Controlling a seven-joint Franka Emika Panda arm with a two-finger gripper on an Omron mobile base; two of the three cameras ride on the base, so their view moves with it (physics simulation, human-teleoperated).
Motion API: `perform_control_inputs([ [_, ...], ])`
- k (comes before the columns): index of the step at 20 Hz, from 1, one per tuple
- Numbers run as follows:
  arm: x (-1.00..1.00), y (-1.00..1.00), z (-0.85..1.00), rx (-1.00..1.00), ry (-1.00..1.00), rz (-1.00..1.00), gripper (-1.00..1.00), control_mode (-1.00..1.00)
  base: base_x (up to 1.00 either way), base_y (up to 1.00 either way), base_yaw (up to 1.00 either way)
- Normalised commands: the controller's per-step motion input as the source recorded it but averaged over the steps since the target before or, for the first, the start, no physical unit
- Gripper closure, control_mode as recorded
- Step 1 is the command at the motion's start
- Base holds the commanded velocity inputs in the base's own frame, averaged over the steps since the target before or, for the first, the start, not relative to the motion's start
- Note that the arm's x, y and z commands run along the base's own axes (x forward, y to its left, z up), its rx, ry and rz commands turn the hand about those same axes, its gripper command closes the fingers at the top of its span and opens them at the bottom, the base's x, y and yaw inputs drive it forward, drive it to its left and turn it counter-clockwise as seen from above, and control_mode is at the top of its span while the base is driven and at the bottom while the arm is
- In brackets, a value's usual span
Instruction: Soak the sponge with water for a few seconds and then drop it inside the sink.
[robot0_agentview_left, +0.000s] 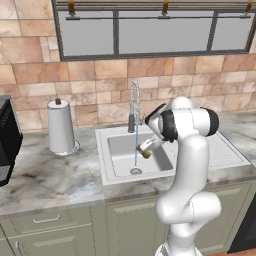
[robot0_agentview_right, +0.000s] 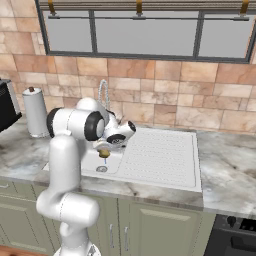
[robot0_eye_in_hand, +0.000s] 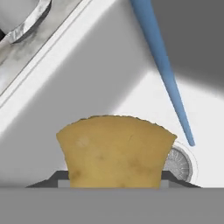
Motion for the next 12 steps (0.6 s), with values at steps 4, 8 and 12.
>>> perform_control_inputs([
  [4, 0.21, 0.0, -0.12, -0.19, 0.07, -0.17, 1.0, -1.0, 0.0, 0.0, 0.0],
  [8, 0.18, 0.0, -0.15, -0.18, 0.02, -0.19, 1.0, -1.0, 0.0, 0.0, 0.0],
  [12, 0.11, -0.07, -0.29, -0.18, 0.0, -0.19, 1.0, -1.0, 0.0, 0.0, 0.0],
])
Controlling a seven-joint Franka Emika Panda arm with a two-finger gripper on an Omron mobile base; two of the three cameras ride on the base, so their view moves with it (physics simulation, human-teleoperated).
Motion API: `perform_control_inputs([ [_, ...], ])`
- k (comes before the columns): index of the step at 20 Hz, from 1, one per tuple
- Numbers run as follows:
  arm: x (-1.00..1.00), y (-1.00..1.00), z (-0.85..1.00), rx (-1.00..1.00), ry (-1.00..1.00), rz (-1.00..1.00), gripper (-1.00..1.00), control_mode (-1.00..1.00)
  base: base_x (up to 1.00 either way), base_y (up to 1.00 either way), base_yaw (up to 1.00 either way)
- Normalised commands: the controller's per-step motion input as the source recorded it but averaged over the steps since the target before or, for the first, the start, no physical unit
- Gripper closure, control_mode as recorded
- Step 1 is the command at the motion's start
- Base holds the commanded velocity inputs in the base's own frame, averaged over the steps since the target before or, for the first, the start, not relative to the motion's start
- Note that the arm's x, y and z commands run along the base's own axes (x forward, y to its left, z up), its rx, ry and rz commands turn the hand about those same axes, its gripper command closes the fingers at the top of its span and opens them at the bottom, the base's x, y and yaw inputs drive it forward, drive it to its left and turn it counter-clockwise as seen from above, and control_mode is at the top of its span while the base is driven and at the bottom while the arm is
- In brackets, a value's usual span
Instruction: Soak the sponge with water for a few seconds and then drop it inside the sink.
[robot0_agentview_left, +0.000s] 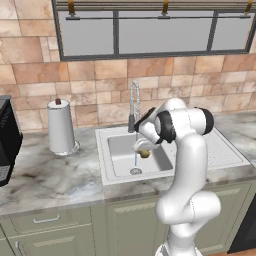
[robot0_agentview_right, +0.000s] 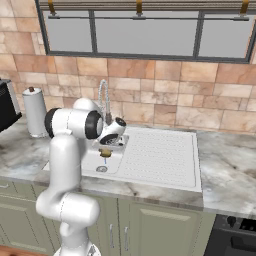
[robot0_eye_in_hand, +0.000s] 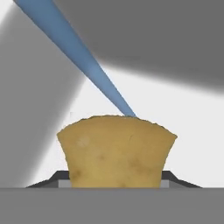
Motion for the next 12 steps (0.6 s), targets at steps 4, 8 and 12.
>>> perform_control_inputs([
  [4, 0.04, -0.13, -0.41, -0.16, -0.01, -0.17, 1.0, -1.0, 0.0, 0.0, 0.0],
  [8, 0.08, -0.07, -0.4, -0.14, 0.0, -0.16, 1.0, -1.0, 0.0, 0.0, 0.0],
  [12, 0.09, -0.1, -0.44, -0.05, 0.0, -0.15, 1.0, -1.0, 0.0, 0.0, 0.0],
])
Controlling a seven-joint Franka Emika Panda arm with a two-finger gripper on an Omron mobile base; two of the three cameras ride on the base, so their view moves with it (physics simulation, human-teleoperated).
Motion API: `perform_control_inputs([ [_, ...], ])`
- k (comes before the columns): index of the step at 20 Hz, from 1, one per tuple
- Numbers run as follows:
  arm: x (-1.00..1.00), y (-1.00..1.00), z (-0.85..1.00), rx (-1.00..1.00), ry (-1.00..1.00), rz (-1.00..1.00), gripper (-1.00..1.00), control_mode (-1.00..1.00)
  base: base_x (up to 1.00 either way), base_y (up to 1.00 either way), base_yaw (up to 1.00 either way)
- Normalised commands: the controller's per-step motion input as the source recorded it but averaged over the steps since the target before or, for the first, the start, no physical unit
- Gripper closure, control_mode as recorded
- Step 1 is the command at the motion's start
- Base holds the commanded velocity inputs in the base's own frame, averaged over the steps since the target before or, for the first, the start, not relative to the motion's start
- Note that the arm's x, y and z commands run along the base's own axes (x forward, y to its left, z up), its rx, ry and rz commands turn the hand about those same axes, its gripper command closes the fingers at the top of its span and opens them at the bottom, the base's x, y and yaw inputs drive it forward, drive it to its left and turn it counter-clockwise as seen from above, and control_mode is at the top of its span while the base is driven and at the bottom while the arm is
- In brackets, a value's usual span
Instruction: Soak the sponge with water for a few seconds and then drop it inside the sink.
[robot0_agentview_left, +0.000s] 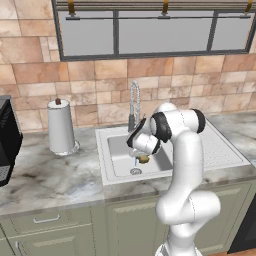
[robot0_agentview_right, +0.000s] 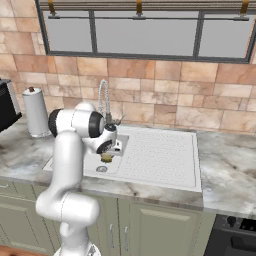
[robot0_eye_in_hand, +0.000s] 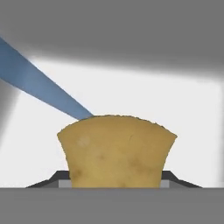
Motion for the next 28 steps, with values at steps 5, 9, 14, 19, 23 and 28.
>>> perform_control_inputs([
  [5, 0.17, -0.01, -0.36, 0.0, 0.04, -0.07, 1.0, -1.0, 0.0, 0.0, 0.0],
  [9, 0.08, -0.07, -0.33, 0.0, 0.01, -0.03, 1.0, -1.0, 0.0, 0.0, 0.0],
  [14, 0.08, -0.08, -0.24, 0.0, 0.0, -0.02, 1.0, -1.0, 0.0, 0.0, 0.0],
  [19, 0.05, -0.06, -0.16, -0.01, 0.0, -0.01, 1.0, -1.0, 0.0, 0.0, 0.0],
  [23, 0.09, -0.08, -0.21, -0.02, 0.0, -0.01, 1.0, -1.0, 0.0, 0.0, 0.0],
  [28, 0.16, -0.01, -0.2, -0.02, 0.0, 0.0, 1.0, -1.0, 0.0, 0.0, 0.0],
])
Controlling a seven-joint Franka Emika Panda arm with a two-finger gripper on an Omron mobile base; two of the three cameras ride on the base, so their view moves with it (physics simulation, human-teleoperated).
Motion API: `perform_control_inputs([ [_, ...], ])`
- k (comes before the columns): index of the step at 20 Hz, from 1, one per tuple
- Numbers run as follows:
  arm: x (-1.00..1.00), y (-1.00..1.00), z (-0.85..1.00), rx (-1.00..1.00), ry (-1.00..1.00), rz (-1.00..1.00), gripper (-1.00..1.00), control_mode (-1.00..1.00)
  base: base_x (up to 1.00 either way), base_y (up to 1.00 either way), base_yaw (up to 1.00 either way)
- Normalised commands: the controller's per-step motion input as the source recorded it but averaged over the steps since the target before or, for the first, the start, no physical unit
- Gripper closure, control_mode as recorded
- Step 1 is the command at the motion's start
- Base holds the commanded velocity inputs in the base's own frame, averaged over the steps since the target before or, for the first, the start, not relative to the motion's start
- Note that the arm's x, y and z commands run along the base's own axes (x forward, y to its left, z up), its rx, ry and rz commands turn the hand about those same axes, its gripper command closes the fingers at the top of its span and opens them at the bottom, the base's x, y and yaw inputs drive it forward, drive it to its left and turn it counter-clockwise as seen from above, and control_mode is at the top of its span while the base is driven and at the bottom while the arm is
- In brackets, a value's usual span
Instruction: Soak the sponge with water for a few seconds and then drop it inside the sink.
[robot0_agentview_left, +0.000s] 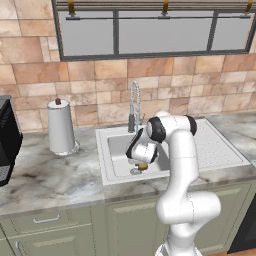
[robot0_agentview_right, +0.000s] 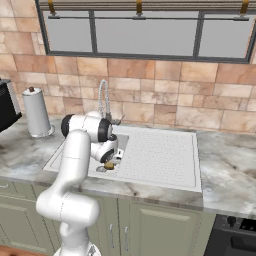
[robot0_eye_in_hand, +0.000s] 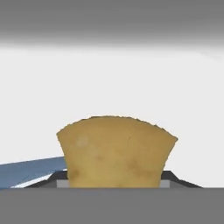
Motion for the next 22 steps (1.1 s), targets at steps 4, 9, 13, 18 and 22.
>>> perform_control_inputs([
  [4, 0.23, -0.05, -0.16, -0.02, 0.0, 0.0, 1.0, -1.0, 0.0, 0.0, 0.0],
  [9, 0.15, -0.07, -0.09, -0.01, 0.0, 0.0, 1.0, -1.0, 0.0, 0.0, 0.0],
  [13, 0.0, 0.0, -0.02, 0.0, 0.0, 0.0, 1.0, -1.0, 0.0, 0.0, 0.0],
  [18, 0.0, 0.0, 0.0, 0.0, 0.0, 0.0, 1.0, -1.0, 0.0, 0.0, 0.0],
  [22, 0.0, 0.0, 0.0, 0.0, 0.0, 0.0, -1.0, -1.0, 0.0, 0.0, 0.0],
])
